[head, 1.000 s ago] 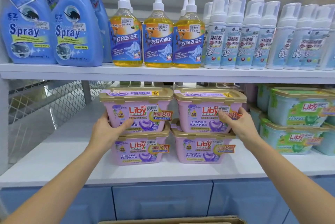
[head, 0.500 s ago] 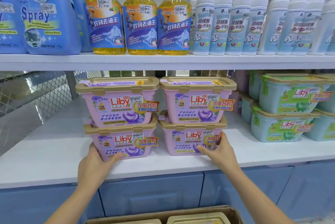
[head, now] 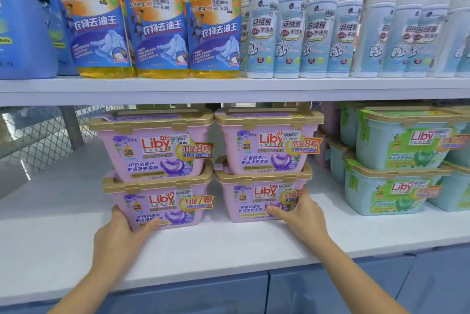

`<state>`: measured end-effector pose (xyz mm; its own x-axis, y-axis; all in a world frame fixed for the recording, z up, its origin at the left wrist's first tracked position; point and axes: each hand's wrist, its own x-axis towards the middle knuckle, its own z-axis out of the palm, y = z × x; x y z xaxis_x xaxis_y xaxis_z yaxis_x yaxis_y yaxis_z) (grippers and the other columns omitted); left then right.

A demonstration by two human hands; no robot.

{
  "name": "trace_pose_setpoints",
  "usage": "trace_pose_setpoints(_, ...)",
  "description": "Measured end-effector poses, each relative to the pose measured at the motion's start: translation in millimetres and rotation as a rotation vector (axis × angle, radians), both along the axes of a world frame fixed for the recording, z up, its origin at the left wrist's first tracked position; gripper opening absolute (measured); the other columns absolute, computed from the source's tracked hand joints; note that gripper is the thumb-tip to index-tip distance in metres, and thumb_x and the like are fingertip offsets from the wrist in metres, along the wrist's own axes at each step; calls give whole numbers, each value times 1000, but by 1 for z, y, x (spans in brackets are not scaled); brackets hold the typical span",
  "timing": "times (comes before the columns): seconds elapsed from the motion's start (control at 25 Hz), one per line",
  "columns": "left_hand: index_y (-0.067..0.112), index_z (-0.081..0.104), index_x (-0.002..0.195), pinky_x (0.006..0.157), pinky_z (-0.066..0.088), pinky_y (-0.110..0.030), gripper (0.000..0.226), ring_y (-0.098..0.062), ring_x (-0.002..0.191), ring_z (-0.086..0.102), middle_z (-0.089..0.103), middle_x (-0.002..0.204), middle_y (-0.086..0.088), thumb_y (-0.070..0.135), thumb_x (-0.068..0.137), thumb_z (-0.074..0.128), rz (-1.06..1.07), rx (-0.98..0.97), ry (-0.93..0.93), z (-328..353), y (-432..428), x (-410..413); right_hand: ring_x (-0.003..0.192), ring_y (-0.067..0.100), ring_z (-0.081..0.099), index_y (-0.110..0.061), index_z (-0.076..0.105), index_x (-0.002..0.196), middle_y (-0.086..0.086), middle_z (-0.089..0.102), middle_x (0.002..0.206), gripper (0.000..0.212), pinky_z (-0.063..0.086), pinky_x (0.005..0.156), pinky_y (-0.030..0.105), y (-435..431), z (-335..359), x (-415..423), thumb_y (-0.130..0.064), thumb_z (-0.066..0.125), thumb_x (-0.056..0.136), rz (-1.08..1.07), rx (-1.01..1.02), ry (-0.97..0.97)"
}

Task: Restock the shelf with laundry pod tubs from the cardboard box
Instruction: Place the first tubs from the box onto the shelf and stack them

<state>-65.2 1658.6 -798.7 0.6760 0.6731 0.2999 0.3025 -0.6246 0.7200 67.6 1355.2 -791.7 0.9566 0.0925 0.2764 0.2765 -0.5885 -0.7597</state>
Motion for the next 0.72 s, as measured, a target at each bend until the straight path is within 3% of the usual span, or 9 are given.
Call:
trace_pose_setpoints(0.36, -3, 44, 107, 70, 37, -38, 59, -41, 97, 62, 67, 99, -22, 38, 75, 72, -39, 82, 39, 3, -24, 115, 103, 27, 64, -17, 50, 114, 1, 70, 107, 72, 50, 85, 38, -28, -3, 114, -46, 82, 57, -91, 23, 45)
trace_pose_setpoints(0.52, -1, 44, 106, 73, 39, -37, 59, -38, 98, 61, 65, 102, -20, 43, 76, 68, -38, 98, 112, 5, -28, 145, 106, 22, 63, -21, 48, 120, -3, 67, 112, 95, 49, 93, 38, -35, -6, 143, -60, 82, 40, -47, 90, 13)
trace_pose_setpoints(0.72, 1, 43, 113, 80, 41, -37, 61, -36, 106, 59, 63, 114, -18, 44, 77, 67, -42, 74, 171, 8, -34, 172, 113, 25, 58, -15, 47, 126, 3, 63, 124, 76, 39, 87, 25, -38, -3, 170, -28, 84, 61, -36, 115, 3)
